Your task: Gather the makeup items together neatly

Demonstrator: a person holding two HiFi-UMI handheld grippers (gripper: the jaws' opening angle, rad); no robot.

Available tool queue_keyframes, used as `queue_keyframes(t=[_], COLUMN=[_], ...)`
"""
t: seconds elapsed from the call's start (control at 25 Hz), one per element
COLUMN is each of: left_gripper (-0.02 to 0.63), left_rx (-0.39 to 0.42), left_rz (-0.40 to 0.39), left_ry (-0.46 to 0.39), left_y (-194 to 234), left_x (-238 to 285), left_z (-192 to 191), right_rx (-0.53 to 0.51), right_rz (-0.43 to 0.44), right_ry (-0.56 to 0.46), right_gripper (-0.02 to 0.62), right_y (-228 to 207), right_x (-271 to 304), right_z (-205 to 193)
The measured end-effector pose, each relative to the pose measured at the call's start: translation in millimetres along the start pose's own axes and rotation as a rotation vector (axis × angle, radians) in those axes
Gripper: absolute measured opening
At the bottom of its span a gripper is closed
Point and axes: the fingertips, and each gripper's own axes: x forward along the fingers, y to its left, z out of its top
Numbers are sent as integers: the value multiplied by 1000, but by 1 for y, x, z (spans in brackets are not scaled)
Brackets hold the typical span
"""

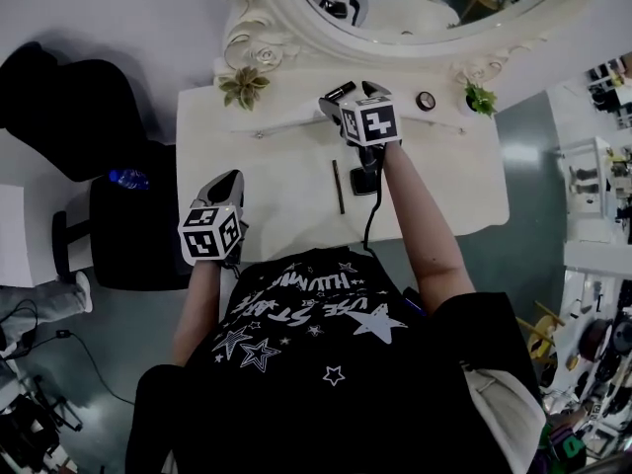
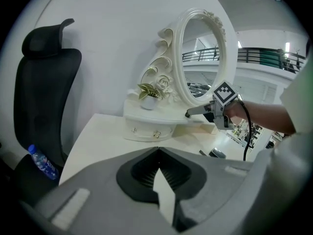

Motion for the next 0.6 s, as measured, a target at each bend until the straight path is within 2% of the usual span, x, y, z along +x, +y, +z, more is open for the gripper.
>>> queue_keyframes(t=[0.28,0.44,0.6], left_gripper=[3,3,3], left_rx=[-27,-39,-46], left_rz=[20,33,44], left_ry=[17,19,20], left_y=[3,3,3], left_x=[5,7,8], left_z=[-4,-7,-9], right_rx=[-29,-10,-28], right_rz=[39,93,119], right_ry=[65,93,99], right_gripper=[423,391,387], right_y=[-4,-1,0], right_x=[22,25,25], right_z=[-2,-3,-4])
